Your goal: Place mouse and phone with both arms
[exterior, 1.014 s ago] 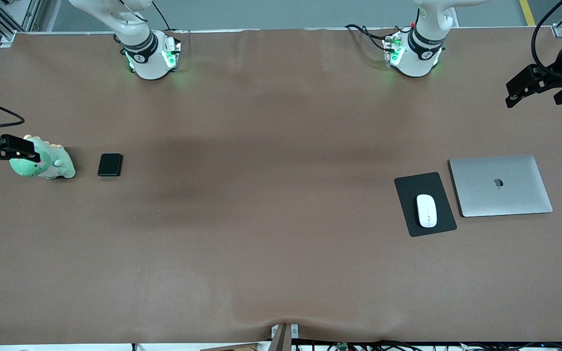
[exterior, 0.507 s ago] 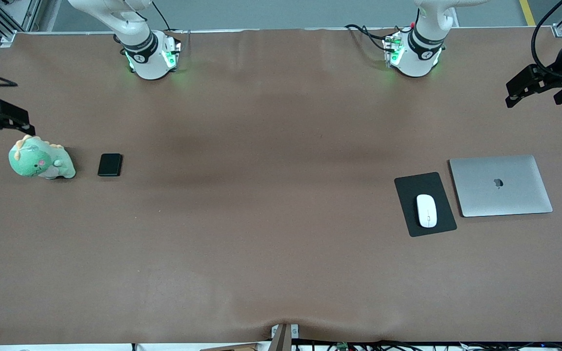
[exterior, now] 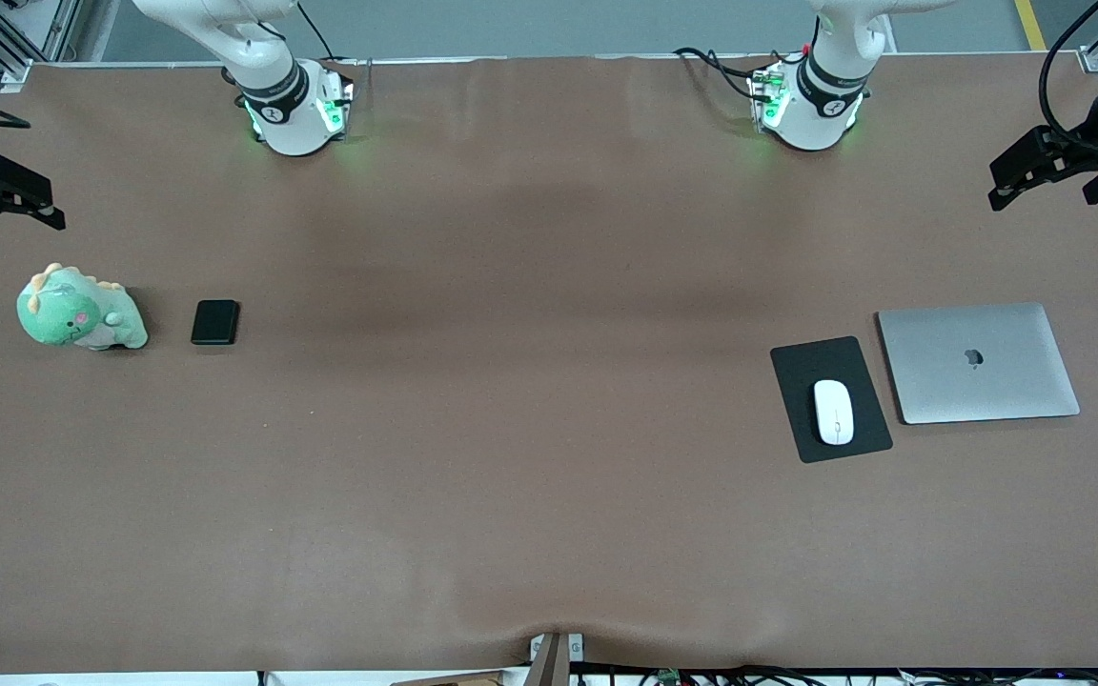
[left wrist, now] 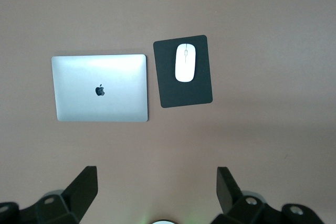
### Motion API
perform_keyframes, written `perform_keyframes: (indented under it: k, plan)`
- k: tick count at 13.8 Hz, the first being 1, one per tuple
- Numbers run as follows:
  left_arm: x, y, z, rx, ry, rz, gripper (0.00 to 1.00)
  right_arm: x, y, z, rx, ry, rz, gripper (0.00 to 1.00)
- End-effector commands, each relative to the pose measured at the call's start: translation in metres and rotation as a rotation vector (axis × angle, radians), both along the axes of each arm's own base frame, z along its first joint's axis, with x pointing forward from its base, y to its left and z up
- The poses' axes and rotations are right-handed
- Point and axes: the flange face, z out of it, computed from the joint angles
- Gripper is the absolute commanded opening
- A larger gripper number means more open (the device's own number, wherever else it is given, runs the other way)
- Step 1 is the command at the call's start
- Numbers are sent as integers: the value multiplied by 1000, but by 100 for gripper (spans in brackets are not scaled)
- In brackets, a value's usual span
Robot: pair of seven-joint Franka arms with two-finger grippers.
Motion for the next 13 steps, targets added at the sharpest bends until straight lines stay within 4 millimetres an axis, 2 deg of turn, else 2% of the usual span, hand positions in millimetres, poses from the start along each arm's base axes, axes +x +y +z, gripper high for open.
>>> perform_keyframes:
  k: [1, 3, 5, 13]
  plan:
    - [-2, 2, 5, -18, 4, 3, 100, -26, -2, -7, 1, -25, -18, 100]
    - [-2, 2, 6, -18, 3, 0, 100, -25, -1, -8, 6, -23, -60, 100]
    - [-2, 9, 6, -17, 3, 1, 100, -25, 10, -7, 1, -18, -82, 100]
    - [0, 9, 11, -21, -9, 4, 100, -24, 5, -8, 1, -19, -94, 100]
